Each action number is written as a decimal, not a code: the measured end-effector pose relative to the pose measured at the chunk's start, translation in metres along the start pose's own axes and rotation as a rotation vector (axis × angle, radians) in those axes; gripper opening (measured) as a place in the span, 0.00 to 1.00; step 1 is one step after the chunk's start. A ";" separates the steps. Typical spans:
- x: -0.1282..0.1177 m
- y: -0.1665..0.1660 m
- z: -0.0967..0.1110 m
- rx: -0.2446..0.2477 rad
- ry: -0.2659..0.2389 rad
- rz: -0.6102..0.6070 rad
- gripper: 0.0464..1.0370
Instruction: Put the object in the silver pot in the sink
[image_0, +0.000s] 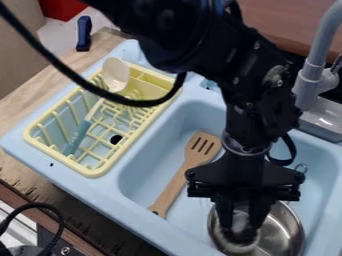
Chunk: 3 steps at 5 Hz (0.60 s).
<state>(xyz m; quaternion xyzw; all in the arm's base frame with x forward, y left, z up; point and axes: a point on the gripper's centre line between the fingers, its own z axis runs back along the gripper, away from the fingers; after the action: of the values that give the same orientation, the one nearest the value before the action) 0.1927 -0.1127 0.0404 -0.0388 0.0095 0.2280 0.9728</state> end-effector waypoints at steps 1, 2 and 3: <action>0.002 0.000 0.002 -0.007 0.011 0.011 0.75; 0.007 -0.001 0.007 -0.018 0.026 0.014 0.96; 0.012 0.004 0.014 -0.026 0.018 0.026 0.96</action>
<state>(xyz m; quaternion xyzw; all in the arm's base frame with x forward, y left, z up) 0.2017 -0.1022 0.0538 -0.0535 0.0159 0.2402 0.9691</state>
